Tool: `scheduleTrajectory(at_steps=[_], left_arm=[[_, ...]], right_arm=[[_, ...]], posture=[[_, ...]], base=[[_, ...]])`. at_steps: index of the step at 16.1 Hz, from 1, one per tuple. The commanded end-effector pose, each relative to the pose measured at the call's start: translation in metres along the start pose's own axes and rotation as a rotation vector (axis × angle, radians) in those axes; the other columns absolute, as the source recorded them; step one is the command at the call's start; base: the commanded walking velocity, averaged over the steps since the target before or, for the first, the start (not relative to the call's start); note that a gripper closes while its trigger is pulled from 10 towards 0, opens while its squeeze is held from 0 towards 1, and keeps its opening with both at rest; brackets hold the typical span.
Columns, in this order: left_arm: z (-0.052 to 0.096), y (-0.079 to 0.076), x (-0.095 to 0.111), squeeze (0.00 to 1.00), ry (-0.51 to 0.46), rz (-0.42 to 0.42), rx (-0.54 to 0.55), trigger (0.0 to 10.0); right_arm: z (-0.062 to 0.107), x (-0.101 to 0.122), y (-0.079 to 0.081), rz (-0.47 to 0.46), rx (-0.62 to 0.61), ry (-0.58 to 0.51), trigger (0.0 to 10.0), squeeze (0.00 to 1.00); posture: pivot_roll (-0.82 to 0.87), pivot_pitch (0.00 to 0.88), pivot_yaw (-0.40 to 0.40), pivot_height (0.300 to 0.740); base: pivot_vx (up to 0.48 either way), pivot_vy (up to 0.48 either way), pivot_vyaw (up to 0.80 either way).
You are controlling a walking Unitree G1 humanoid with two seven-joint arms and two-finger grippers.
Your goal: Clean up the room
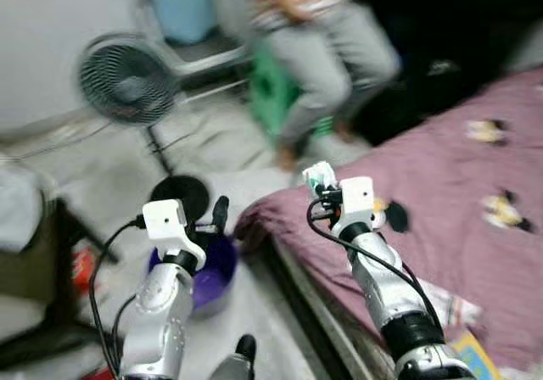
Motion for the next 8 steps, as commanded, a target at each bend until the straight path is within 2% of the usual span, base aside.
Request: scheduleTrajectory(at_steps=[1, 8], left_arm=[[-0.0001, 0.0010, -0.0001, 0.00, 0.003, -0.004, 0.008, 10.0], [0.0000, 0.0010, 0.0001, 0.00, 0.001, -0.005, 0.011, 10.0]], right_arm=[[-0.0008, 0.0012, 0.0002, 0.008, 0.007, -0.003, 10.0, 0.00], [0.0005, -0.0002, 0.0009, 0.009, 0.009, 0.000, 10.0, 0.00]], posture=[[0.05, 0.111, -0.021, 0.740], [0.05, 0.117, -0.019, 0.740]], base=[[0.000, 0.000, 0.80], [0.000, 0.000, 0.80]])
Point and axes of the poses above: a point about 5 cm out from each wrist's last joint towards the gripper, its own z axis pointing back from the gripper into the wrist, its own x axis along the axis of the wrist's last joint, y = z × x, the point moved 2 cm from there along -z, pointing out of the wrist towards the gripper, and after that the axes turned 13 degrees about z, right-handed, at the moved point
